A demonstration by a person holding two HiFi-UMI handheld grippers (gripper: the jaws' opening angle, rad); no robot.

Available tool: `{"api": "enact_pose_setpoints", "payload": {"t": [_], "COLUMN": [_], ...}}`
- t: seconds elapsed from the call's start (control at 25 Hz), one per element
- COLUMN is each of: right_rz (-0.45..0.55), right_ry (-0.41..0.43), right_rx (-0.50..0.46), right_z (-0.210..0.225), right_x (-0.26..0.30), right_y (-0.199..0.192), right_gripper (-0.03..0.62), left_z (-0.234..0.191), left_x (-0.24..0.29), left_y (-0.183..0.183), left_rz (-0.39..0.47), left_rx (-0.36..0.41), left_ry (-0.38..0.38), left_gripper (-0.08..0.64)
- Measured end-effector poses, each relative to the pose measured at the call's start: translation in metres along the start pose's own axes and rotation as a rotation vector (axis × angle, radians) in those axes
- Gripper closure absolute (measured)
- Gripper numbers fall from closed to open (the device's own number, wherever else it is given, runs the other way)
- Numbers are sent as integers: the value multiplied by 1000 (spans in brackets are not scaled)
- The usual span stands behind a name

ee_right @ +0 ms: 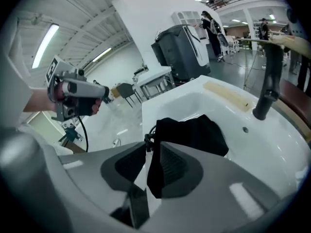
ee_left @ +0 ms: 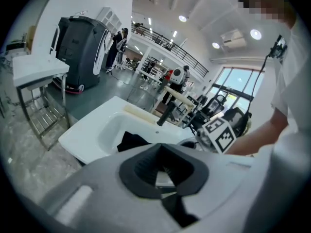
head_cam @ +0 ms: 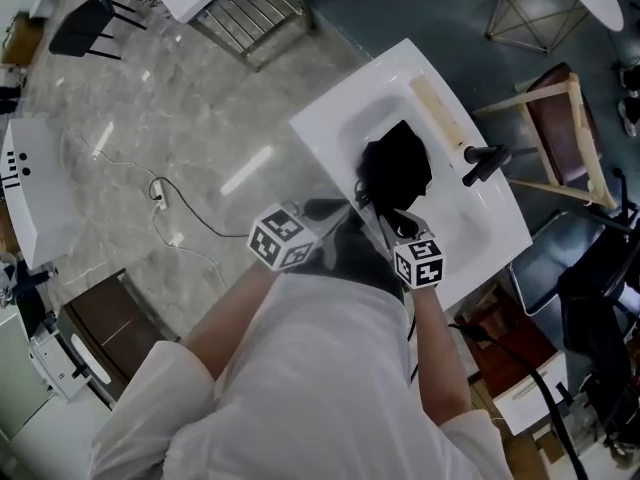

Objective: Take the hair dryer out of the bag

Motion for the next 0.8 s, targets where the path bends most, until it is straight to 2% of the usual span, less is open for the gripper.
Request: {"api": "enact_pose_setpoints", "payload": {"t": [0.12,0.28,0.36,0.56,0.8], "right_rz": [-82,-138,-147,-134,-55], "right_ry": [21,46,57,78,63], "right_rx": [-46,-67,-66,-47,-10], "right_z": [5,13,17,21,34], "right_x": [16,28,30,26,18], "right_y": [-16,-30,-33,-32,-5], "right_gripper": [437,426,452,572,575], "left_z": [0,1,2,7,5], "left_x": [7,14,18,23,34], "left_y": [-3,-6,-8,-10,-11], "left_rz": [-13,-27,-33,-49,-77], "left_rx": [-8,-18,-21,-22,-3], "left_ry": [17,38,46,49,34], "left_gripper": [561,561,561,561,560]}}
Point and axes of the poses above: the fingertips, and each gripper's own axes: x forward along the fingers, z to its right, y out of its top, the point moved 3 cm from there along -x, backward along the fingers, and after that the axes turned 12 degrees about z, right-handed, at the moved point
